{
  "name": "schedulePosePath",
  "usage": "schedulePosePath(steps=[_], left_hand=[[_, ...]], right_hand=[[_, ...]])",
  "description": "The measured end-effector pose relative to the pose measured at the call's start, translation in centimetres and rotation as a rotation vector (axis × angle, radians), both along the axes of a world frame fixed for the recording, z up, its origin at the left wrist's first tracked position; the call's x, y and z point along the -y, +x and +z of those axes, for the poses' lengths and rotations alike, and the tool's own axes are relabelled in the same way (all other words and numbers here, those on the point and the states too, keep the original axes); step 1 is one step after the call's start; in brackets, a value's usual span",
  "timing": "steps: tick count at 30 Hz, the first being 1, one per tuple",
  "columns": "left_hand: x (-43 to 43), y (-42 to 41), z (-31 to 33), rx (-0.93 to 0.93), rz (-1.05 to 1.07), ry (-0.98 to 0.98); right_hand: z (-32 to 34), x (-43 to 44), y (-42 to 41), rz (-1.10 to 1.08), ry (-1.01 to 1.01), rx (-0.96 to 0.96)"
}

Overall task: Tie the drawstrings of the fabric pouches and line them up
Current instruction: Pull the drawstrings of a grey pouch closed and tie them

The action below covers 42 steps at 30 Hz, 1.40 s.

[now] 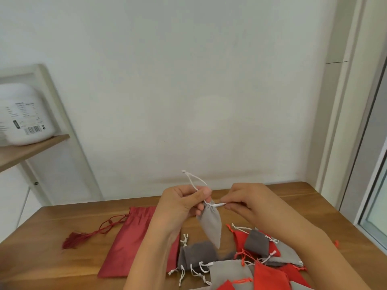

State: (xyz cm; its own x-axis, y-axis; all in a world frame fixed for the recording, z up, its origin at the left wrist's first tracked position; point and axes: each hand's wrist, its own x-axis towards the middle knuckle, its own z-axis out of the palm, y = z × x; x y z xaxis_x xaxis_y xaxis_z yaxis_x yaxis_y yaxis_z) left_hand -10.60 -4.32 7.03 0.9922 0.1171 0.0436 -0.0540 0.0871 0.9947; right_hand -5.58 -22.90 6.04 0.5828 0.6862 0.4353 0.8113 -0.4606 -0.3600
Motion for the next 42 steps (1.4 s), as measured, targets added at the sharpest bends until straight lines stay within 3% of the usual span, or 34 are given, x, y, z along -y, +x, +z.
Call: schedulePosePath(steps=[5,8,10,15,21,26,30,35,39,42], left_hand=[[-0.3,0.0,-0.5,-0.081,-0.079,0.245],[0.1,-0.3,-0.3,-0.106,-0.159,0.347],[0.3,-0.4,-0.3,-0.098,-0.236,0.409],[0.0,-0.8,-0.4,-0.069,-0.415,0.485],[-0.5,-1.3,0.3,-0.010,-0.488,0.447],[-0.4,-1.4,0.3,-0.010,-0.503,0.437],[0.1,-1.1,0.3,-0.011,-0.425,0.480],[1.0,-1.1,0.5,-0.050,-0.254,0.310],[0.9,-1.2,0.4,-0.013,-0.340,0.415],[0.7,-1.2,0.5,-0.049,-0.395,0.367]], right_hand=[[-0.2,-0.4,-0.1,-0.110,0.124,0.229],[-0.1,-0.5,-0.4,-0.098,0.213,0.221],[0.1,-0.7,-0.8,-0.039,0.266,0.082],[1.0,-0.3,-1.5,0.049,0.366,-0.553],[1.7,0.5,-1.7,0.179,0.392,-0.821],[1.9,0.7,-1.8,0.207,0.299,-0.823],[1.9,0.6,-1.6,0.167,0.355,-0.756],[1.9,0.5,-1.4,0.133,0.416,-0.729],[1.9,0.7,-1.3,0.110,0.425,-0.746],[1.7,0.6,-1.3,0.096,0.418,-0.749]])
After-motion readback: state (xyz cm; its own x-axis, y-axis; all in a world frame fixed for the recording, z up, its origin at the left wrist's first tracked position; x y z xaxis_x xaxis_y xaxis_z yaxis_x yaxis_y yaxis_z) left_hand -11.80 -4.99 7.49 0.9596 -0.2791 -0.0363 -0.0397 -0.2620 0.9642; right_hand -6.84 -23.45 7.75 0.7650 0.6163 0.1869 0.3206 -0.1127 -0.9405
